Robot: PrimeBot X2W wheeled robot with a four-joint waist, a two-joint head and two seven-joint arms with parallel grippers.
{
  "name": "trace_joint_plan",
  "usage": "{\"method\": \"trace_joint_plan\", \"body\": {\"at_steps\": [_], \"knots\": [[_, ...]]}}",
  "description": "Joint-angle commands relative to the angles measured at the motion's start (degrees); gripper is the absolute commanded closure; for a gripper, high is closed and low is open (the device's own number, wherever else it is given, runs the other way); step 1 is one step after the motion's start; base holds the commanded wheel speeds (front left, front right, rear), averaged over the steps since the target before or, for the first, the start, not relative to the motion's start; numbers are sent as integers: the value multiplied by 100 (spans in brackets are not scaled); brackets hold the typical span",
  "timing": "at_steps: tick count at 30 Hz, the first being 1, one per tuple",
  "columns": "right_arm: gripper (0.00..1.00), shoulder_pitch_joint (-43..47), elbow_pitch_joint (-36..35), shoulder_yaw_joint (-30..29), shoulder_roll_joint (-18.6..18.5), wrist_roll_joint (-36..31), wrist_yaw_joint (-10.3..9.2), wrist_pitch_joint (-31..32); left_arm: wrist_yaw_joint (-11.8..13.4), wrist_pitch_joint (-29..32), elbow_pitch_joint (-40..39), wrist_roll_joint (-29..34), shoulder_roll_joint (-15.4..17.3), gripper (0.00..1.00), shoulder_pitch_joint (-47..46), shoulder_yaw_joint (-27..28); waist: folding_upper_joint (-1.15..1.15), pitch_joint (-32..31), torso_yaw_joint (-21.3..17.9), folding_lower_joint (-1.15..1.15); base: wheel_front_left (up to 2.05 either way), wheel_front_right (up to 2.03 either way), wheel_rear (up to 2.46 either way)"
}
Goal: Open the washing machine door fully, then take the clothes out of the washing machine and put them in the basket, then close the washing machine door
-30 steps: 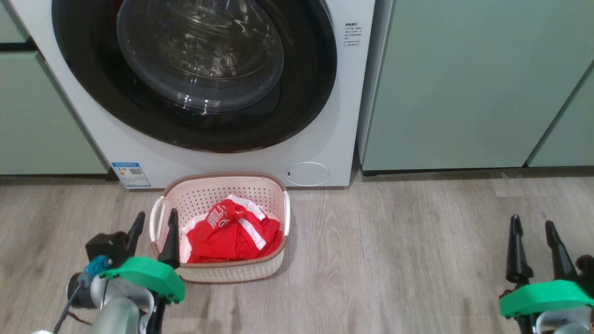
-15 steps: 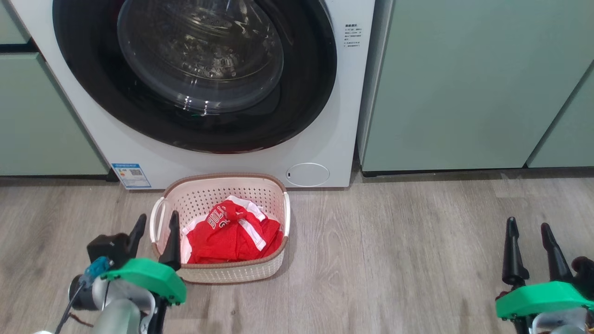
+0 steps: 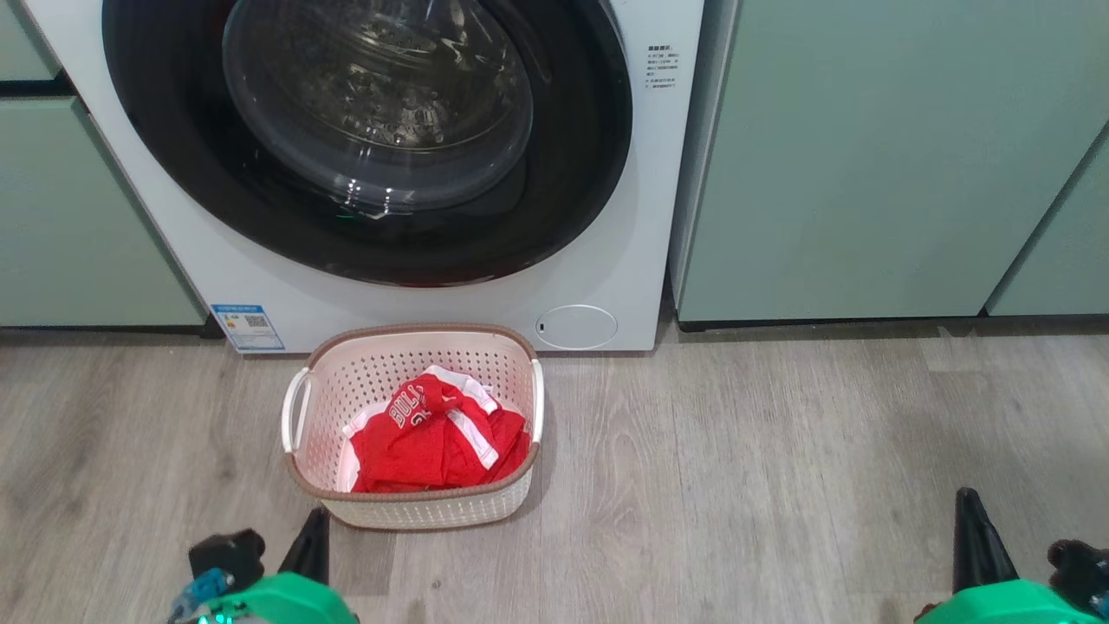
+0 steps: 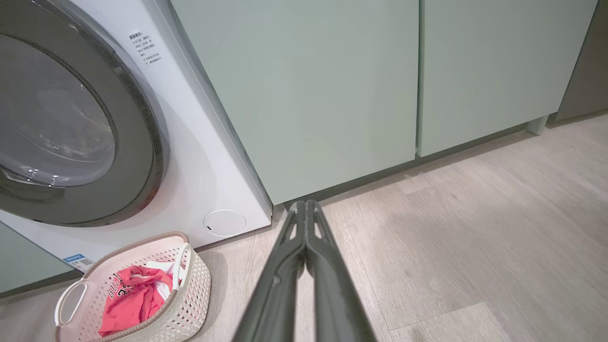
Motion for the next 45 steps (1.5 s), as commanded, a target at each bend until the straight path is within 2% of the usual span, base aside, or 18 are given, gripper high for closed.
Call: {"method": "trace_joint_plan", "body": {"at_steps": [1, 45], "knots": [[100, -201, -195, -15, -29, 128, 0, 31, 0, 31, -210, -122, 35, 100, -347, 49, 0, 2, 3, 0, 0, 0, 0], [100, -389, -556, -20, -11, 2711, -2, 745, 2, 737, -1092, -2764, 19, 100, -285, 215, 0, 122, 144, 0, 0, 0, 0]]}}
